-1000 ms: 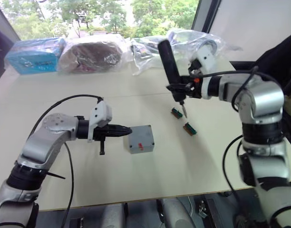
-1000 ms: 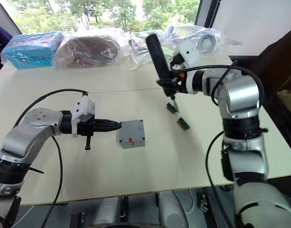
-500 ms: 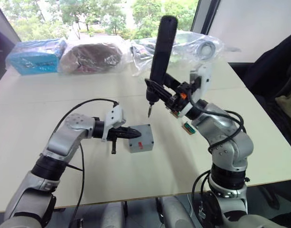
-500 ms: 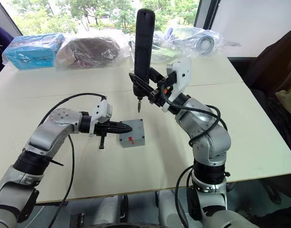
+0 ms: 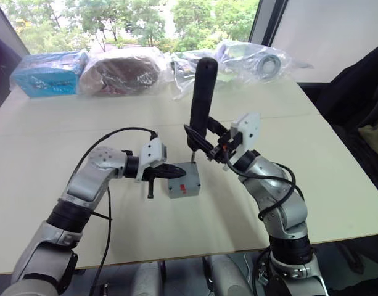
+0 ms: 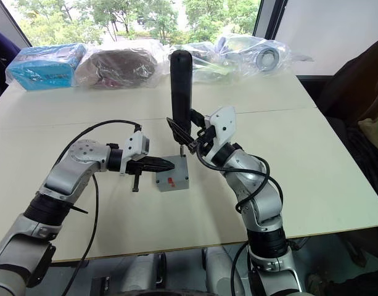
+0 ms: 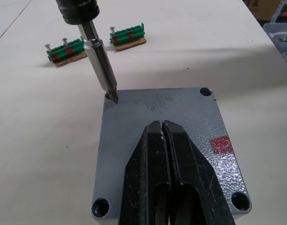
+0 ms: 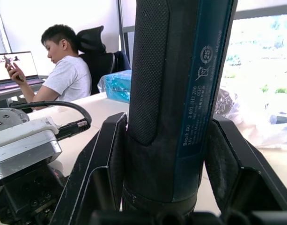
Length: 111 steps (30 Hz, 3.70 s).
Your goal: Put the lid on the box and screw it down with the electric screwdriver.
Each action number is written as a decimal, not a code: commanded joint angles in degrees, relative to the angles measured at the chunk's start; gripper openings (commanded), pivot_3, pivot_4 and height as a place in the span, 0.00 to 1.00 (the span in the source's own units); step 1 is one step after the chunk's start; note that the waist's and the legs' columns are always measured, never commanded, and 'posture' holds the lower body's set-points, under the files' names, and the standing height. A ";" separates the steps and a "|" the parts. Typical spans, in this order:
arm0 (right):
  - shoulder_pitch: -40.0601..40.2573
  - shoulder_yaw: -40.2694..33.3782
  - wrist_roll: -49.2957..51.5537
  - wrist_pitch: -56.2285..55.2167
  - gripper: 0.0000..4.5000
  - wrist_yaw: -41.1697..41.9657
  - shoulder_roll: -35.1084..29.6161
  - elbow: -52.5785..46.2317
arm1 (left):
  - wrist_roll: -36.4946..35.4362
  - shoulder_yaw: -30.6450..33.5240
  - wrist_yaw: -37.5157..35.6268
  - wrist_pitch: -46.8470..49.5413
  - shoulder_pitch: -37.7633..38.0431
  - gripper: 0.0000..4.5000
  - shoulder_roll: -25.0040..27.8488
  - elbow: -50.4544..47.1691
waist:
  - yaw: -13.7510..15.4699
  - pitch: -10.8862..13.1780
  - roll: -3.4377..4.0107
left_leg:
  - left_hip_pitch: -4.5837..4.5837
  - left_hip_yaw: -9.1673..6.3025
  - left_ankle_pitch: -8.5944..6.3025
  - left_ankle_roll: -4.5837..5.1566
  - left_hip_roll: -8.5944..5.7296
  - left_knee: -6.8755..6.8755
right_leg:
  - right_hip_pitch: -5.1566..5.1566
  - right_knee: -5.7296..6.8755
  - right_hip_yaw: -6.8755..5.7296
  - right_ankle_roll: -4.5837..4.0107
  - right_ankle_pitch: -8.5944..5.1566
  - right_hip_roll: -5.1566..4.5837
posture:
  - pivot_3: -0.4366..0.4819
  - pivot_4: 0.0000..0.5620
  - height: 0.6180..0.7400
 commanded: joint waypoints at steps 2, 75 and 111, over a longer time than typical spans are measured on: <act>-0.17 0.72 -1.02 -4.51 0.41 0.55 -1.06 -0.92 | 1.75 -0.98 -0.31 0.54 0.75 0.00 0.28 0.95 | 0.00 0.00 0.00 | 0.00 0.00 0.00 0.00 0.00 0.00 | 0.01 0.00 0.00 0.00 0.00 0.00 | 0.48 0.27 1.00; -30.81 -6.92 14.74 58.20 0.41 -6.93 -41.29 13.11 | -10.35 9.68 2.55 13.87 -1.72 0.00 3.87 -20.59 | 0.10 -0.41 0.60 | -0.29 -0.02 -0.02 0.02 -0.03 -1.06 | -0.28 -1.01 -0.01 -0.10 -0.28 -0.04 | 0.48 0.27 1.00; -21.32 0.29 9.91 44.46 0.84 9.57 -39.00 2.84 | -7.37 13.18 7.08 10.59 12.79 0.00 14.63 -18.80 | 0.30 -0.38 0.49 | -0.22 -0.07 -0.03 0.05 0.04 -0.82 | -0.27 -0.69 -0.07 -0.02 -0.22 0.03 | 0.48 0.27 1.00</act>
